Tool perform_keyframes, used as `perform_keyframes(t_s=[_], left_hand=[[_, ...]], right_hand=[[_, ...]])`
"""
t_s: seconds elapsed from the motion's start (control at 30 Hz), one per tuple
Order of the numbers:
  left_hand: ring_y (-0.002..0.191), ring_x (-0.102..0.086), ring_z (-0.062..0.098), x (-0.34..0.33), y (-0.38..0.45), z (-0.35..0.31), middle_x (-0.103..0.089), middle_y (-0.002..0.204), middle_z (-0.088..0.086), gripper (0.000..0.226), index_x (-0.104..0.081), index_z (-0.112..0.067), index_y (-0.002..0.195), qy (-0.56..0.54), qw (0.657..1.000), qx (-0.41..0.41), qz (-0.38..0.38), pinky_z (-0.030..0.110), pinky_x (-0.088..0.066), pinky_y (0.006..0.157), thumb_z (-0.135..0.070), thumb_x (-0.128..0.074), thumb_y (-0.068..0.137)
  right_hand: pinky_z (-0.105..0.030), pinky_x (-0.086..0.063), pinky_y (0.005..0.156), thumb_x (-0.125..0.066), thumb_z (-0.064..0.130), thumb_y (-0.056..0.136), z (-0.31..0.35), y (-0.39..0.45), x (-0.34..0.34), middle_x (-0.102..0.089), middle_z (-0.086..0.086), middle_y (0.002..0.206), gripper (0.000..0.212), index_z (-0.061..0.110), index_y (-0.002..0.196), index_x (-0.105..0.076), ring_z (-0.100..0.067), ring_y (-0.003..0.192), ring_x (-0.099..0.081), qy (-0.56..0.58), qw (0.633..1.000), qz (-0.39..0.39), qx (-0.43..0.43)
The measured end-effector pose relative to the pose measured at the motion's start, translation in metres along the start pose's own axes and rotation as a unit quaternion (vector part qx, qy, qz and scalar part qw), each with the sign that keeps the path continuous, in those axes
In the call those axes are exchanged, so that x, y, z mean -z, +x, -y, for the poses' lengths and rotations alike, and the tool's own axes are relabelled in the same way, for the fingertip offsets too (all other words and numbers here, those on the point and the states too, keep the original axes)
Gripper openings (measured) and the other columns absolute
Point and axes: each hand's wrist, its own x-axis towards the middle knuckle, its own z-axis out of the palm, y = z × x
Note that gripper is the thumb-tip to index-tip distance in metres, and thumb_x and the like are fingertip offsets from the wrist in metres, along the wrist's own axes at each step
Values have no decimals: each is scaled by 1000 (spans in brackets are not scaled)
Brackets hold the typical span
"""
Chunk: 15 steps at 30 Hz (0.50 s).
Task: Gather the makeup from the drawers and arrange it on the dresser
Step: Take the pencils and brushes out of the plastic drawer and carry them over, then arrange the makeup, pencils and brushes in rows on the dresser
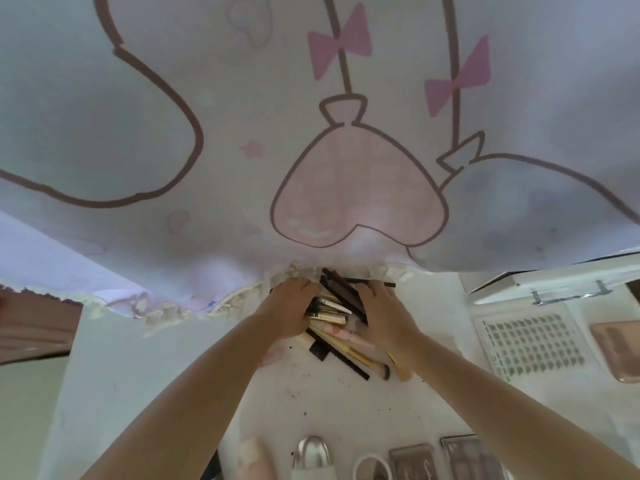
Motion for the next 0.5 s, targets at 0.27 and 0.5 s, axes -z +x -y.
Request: perform_keyframes(t_s=[0.27, 0.5], left_hand=[[138, -24, 19, 0, -31, 0, -30, 148, 4, 61, -27, -14, 143, 9, 1000, 3, -15, 28, -20, 114, -15, -52, 87], [131, -35, 21, -21, -93, 14, -39, 141, 6, 44, -36, -9, 136, -23, 997, 43, -55, 29, -30, 107, -22, -43, 94]], right_hand=[[-35, -24, 114, -48, 31, 91, -1, -28, -12, -17, -10, 151, 64, 11, 144, -17, -27, 140, -16, -61, 997, -40, -4], [-50, -47, 94, -65, 14, 80, 7, -72, -31, -53, -23, 122, 41, -2, 116, -55, -42, 119, -48, -43, 991, -127, 15]])
